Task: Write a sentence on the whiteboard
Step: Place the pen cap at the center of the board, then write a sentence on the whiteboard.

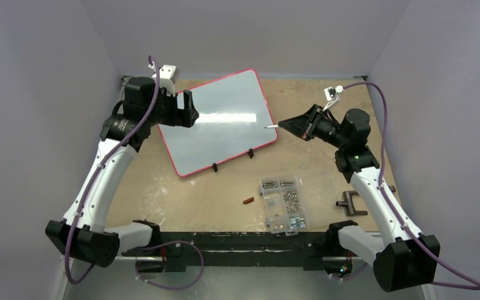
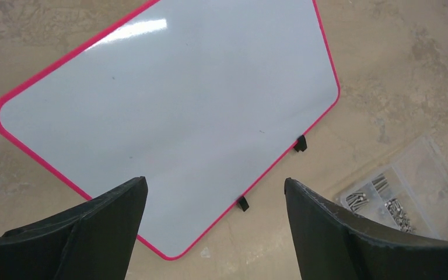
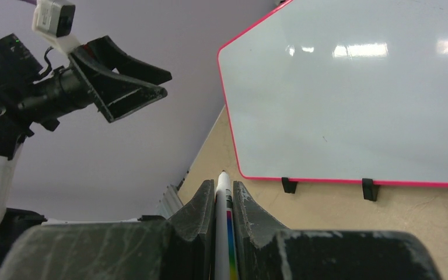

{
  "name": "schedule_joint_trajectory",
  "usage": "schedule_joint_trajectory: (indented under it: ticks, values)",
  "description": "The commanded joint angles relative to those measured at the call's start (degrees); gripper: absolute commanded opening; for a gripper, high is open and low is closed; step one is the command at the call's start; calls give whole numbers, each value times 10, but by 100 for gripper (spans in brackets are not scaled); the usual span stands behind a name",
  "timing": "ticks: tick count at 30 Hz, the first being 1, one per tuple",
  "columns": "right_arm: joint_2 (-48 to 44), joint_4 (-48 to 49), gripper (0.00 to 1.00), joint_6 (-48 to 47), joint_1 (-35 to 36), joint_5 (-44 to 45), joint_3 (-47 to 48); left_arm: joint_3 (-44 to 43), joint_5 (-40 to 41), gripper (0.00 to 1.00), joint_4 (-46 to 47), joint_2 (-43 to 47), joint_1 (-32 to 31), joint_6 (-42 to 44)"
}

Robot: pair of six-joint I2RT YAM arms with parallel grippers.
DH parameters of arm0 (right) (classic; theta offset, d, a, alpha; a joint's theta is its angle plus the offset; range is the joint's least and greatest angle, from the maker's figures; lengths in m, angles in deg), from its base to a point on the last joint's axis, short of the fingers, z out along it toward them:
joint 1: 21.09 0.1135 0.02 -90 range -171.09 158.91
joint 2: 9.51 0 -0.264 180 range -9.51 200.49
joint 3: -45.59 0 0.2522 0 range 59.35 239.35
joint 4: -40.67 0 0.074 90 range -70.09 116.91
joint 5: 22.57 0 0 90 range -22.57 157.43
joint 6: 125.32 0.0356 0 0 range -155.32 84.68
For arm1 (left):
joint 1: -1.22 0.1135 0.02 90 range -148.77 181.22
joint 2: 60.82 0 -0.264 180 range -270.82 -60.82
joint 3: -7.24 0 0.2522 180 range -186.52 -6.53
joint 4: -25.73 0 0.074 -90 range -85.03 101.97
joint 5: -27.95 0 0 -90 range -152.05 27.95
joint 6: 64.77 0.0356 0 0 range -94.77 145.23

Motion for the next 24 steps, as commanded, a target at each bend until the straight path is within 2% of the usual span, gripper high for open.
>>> schedule_joint_trajectory:
  ticks: [1,2,4,8,10,12,15,19,22,24]
  values:
    - [-15,20,0,1,0,-6,1,-69,-53,88,-4,-64,66,-4]
    - [-16,19,0,0,0,-6,0,-67,-72,97,15,-71,87,-13]
    - [-18,17,0,-1,-1,-8,-3,-76,-114,100,42,-90,118,-16]
    - [-16,14,0,-7,-1,-10,-4,-133,-141,97,16,-143,138,31]
    - [-8,20,0,-7,-1,-14,-4,-170,-151,92,-10,-177,142,57]
    - [-2,25,0,-4,-1,-18,-4,-198,-198,89,-20,-209,159,65]
    - [2,23,0,-7,-1,-19,-3,-249,-277,91,-14,-259,191,61]
    - [10,23,0,-6,-1,-26,4,-362,-312,90,-73,-362,201,83]
    - [8,20,0,-8,-1,-24,7,-427,-331,84,-107,-427,205,100]
    - [7,17,0,-9,-1,-23,8,-447,-356,77,-106,-458,216,90]
